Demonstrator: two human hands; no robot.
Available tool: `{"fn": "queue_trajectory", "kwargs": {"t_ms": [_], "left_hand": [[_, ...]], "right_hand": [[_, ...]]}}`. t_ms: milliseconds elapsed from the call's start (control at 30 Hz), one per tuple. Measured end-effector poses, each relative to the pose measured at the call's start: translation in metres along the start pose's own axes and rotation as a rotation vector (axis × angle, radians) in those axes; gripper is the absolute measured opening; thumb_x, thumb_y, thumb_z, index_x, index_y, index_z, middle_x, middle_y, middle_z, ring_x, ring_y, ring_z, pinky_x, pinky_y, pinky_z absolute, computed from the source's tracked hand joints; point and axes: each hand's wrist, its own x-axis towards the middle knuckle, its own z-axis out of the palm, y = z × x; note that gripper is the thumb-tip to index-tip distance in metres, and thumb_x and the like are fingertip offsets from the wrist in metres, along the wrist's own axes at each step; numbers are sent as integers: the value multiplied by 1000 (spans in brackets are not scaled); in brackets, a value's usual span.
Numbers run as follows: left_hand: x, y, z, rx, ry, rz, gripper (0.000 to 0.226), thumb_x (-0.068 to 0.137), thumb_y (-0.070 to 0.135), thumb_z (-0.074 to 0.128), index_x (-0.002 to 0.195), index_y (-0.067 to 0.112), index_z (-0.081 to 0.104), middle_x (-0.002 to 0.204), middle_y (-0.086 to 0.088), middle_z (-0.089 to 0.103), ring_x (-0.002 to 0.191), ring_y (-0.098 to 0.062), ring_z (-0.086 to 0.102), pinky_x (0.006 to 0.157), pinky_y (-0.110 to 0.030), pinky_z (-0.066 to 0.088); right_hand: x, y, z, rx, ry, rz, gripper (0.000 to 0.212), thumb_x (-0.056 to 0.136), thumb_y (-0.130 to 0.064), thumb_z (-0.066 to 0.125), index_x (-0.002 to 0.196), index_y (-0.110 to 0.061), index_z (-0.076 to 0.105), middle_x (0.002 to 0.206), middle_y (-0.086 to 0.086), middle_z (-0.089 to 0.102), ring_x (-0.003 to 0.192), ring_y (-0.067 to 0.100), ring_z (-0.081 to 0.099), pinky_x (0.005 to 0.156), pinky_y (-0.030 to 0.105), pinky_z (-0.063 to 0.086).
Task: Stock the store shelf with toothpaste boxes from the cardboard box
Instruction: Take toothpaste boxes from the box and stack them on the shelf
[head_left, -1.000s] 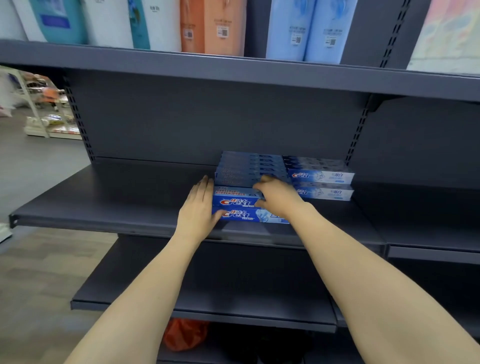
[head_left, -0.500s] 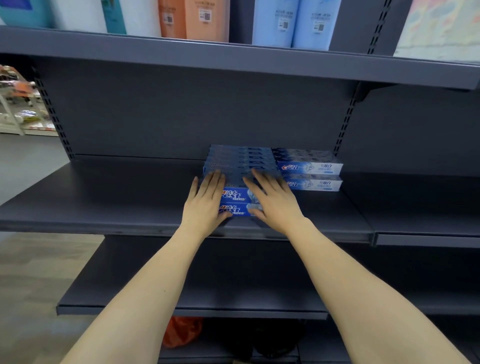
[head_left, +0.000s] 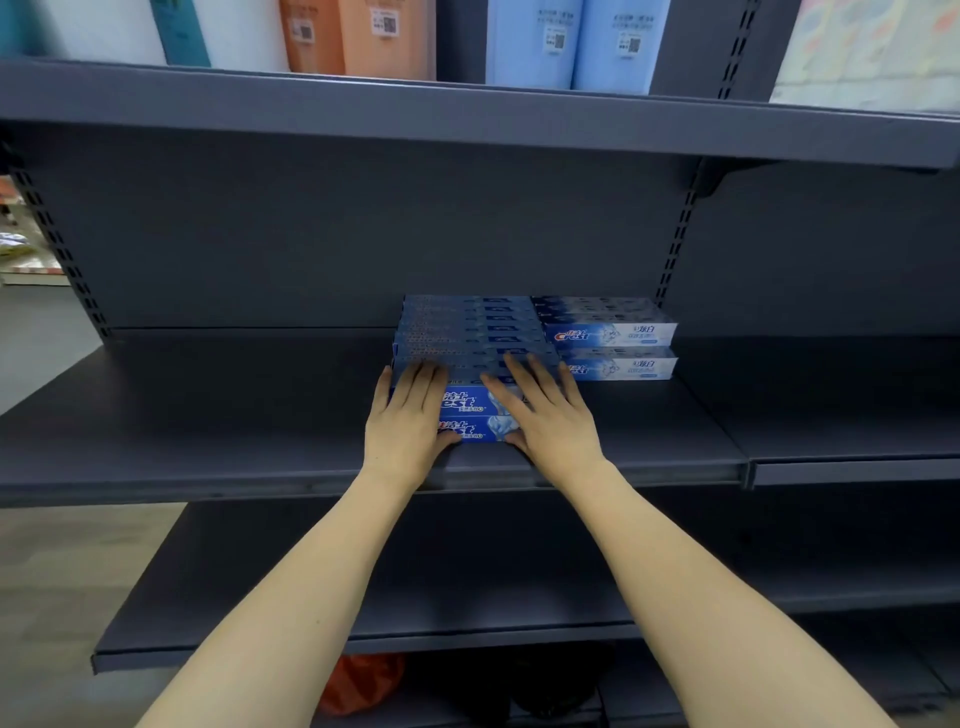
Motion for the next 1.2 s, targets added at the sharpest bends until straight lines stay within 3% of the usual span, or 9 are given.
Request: {"fn": "queue_trajectory", "kwargs": {"t_ms": [133,233,300,367,467,567,800,1000,1200], "left_hand": [[3,3,-12,5,-38,-2,92,28,44,92,107,3,66,103,-11,68,98,-28,66,92,-51,46],[7,2,-20,36,-72,36,104,22,52,90,111,3,65,106,-12,67,99,-29,66,92,-48,48],[13,6,-27,48,-123,63,113,38,57,87,130,2,51,128,-15,56,120,-29,53,105,-47,36],[20,13,-29,35,-191,91,112,64,59,74,147,5,22,152,-13,26,141,-26,24,117,-42,11],[33,24,-30,37,-249,75,113,73,68,59,150,7,3,158,-8,7,146,-22,6,118,-39,-1],[45,33,-29,-14,-255,61,113,75,72,52,150,7,-1,158,-7,2,146,-21,2,118,-38,-2],[62,61,-28,-6,-305,111,110,78,70,50,150,7,-6,159,-6,-4,146,-19,-3,118,-37,-5],[73,85,-28,1,-339,143,110,78,69,51,150,7,-6,159,-7,-5,146,-20,-4,120,-39,-2],[78,100,-30,-19,-369,136,113,75,72,51,150,8,-5,159,-4,-2,146,-18,-2,117,-33,-5]], "right_hand": [[-2,-9,-4,14,6,110,106,47,-41,90,136,-19,35,136,13,54,123,31,54,99,54,42],[-8,-5,-8,44,7,234,112,41,-35,92,136,-11,35,137,17,51,123,34,53,99,52,42],[-13,4,-9,38,-10,297,114,39,-34,92,136,-7,38,136,19,51,123,36,53,99,53,42],[-15,15,-14,29,-45,329,113,41,-33,92,138,-5,42,139,20,48,126,37,49,102,53,38],[-13,29,-25,28,-97,271,109,67,-40,81,150,-8,17,156,16,17,144,33,19,116,49,14],[-8,41,-34,99,-125,200,105,81,-50,64,151,-13,-5,159,7,-4,147,24,-3,118,43,1],[-7,63,-26,281,-201,172,110,80,-53,64,150,-12,-11,159,3,-11,147,19,-10,118,38,-4],[-18,78,-7,408,-308,179,103,85,-35,63,149,-8,-13,158,6,-13,146,20,-11,119,36,-5],[-18,79,3,764,-306,195,87,90,-23,53,150,-9,-9,159,2,-9,146,16,-10,119,35,-6]]}}
